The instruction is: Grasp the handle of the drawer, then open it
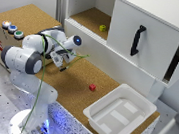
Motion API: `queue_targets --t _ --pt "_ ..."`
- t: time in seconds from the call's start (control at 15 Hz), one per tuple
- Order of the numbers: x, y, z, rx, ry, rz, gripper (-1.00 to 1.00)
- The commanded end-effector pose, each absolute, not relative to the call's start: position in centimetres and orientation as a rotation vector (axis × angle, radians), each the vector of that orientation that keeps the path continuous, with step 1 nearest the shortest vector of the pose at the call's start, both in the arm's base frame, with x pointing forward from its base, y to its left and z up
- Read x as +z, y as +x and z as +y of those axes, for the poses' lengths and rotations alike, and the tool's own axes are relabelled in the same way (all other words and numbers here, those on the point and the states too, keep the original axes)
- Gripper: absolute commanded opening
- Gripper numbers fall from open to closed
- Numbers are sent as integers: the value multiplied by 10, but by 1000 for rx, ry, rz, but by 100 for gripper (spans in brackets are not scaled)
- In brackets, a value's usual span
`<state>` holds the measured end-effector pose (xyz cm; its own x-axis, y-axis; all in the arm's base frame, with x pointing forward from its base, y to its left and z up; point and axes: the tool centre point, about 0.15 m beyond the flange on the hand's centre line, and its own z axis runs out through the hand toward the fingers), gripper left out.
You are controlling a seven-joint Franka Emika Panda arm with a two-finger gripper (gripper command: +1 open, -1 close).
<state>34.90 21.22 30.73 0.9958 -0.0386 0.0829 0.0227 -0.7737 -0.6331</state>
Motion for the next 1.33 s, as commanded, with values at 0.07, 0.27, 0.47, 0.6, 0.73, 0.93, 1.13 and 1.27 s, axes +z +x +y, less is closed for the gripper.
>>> queue_targets --t 0.07,0.27,0.47,0.6,0.73,0.93,1.13,1.27 --pt "266 352 166 -111 -2435 27 -100" --pt "266 350 155 -124 -2438 50 -100" --pt "268 348 147 -129 -2445 57 -100" --pt "270 348 148 -111 -2480 27 100" --pt "274 346 151 -117 -2489 2 100" --pt "285 342 150 -144 -2485 -8 100" --pt "307 337 148 -181 -2532 -43 100" --pt "326 335 147 -223 -2620 -80 100"
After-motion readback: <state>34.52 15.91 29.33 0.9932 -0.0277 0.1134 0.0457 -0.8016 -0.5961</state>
